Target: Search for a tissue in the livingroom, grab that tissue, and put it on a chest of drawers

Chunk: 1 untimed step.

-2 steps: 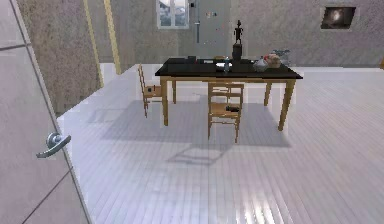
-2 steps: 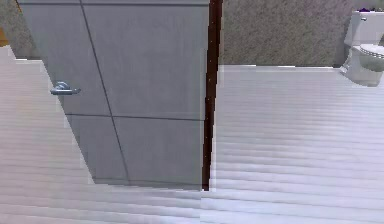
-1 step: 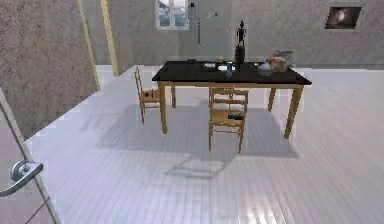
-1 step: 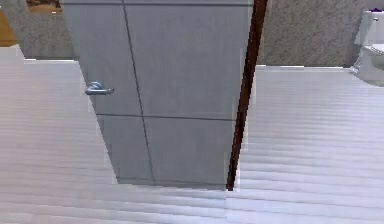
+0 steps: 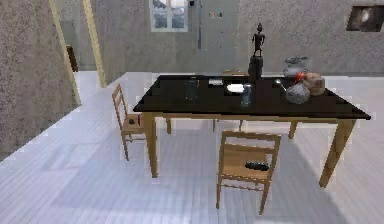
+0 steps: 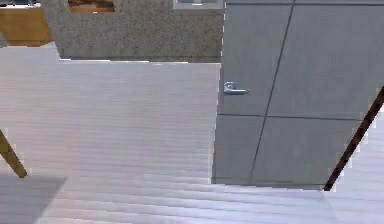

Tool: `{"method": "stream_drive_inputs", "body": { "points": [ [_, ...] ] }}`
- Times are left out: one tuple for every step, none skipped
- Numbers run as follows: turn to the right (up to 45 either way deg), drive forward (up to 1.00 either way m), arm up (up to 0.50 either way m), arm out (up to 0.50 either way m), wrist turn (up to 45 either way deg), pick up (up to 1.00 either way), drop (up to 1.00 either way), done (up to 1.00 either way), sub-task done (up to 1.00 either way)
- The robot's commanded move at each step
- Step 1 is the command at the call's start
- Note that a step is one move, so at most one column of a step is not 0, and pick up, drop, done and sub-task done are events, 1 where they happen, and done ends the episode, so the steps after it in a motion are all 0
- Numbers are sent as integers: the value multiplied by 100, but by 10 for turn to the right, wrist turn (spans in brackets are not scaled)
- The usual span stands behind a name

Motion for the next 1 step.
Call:
{"method": "stream_drive_inputs", "body": {
  "points": [
    [-390,0,0,0,0,0,0,0,0]
  ]
}}
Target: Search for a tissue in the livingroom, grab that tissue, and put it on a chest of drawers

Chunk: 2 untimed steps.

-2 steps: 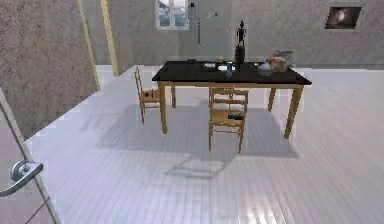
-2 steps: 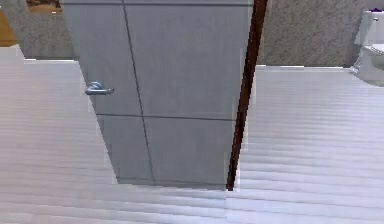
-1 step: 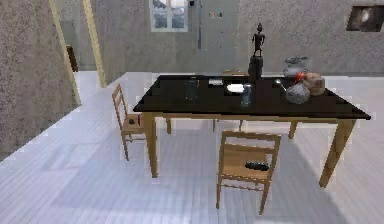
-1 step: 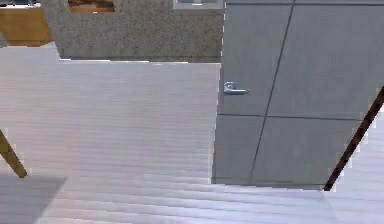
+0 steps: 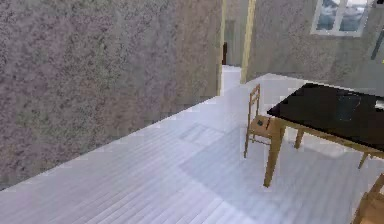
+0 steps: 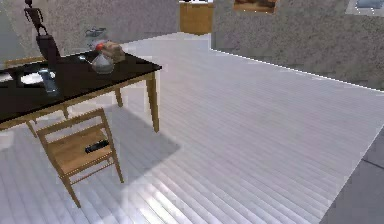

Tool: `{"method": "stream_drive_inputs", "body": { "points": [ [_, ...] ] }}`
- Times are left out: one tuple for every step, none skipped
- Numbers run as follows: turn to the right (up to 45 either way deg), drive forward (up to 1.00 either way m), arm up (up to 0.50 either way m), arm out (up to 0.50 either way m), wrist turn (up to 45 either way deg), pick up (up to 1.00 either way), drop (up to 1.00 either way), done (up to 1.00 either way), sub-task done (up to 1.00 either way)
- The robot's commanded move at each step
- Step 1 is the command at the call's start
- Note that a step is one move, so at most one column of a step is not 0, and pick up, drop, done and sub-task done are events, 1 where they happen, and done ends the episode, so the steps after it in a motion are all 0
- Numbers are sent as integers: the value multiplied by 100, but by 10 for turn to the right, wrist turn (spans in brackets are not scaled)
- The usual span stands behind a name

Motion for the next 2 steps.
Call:
{"method": "stream_drive_inputs", "body": {
  "points": [
    [0,100,0,0,0,0,0,0,0],
    [0,100,0,0,0,0,0,0,0]
  ]
}}
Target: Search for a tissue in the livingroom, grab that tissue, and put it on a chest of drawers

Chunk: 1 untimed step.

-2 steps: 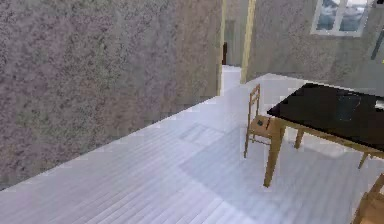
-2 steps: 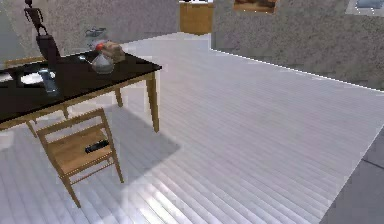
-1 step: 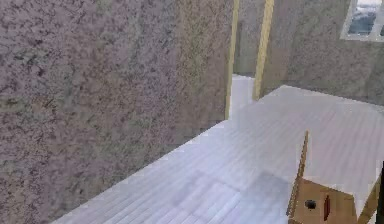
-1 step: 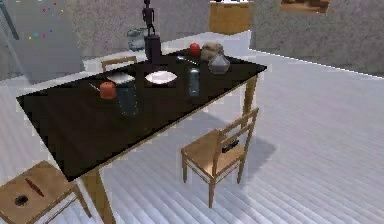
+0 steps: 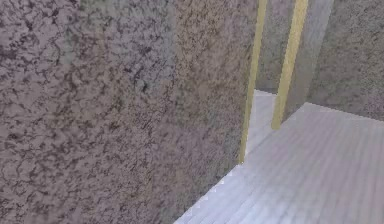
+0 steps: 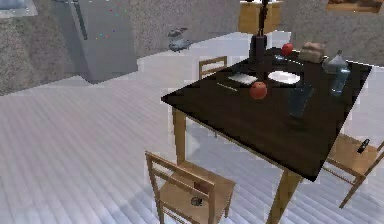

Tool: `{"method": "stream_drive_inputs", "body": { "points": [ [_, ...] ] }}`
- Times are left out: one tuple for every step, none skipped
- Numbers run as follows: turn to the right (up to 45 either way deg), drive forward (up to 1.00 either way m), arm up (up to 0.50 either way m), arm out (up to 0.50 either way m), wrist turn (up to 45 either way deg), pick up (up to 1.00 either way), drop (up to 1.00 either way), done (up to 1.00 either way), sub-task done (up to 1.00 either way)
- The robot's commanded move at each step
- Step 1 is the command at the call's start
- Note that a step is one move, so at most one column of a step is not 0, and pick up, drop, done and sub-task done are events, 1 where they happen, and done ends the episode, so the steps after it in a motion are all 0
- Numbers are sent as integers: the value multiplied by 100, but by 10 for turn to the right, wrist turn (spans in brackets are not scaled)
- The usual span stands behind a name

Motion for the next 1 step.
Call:
{"method": "stream_drive_inputs", "body": {
  "points": [
    [-450,0,0,0,0,0,0,0,0]
  ]
}}
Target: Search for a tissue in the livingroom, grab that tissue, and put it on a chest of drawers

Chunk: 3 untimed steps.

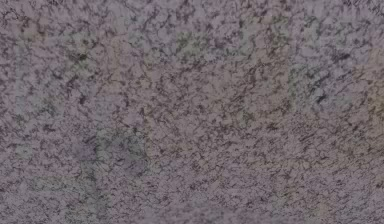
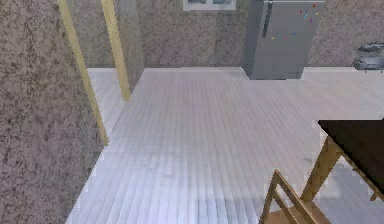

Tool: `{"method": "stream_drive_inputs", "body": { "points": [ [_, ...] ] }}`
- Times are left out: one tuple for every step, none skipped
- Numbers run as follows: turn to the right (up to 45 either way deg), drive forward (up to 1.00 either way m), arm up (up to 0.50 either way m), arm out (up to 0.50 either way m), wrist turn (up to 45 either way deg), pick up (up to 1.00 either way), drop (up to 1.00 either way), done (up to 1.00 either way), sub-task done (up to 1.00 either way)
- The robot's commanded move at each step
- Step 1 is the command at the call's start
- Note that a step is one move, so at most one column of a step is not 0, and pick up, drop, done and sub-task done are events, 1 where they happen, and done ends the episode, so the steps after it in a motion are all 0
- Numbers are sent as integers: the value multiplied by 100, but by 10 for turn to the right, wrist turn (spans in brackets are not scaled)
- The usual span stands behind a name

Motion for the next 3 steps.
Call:
{"method": "stream_drive_inputs", "body": {
  "points": [
    [0,5,0,0,0,0,0,0,0],
    [450,0,0,0,0,0,0,0,0],
    [390,0,0,0,0,0,0,0,0]
  ]
}}
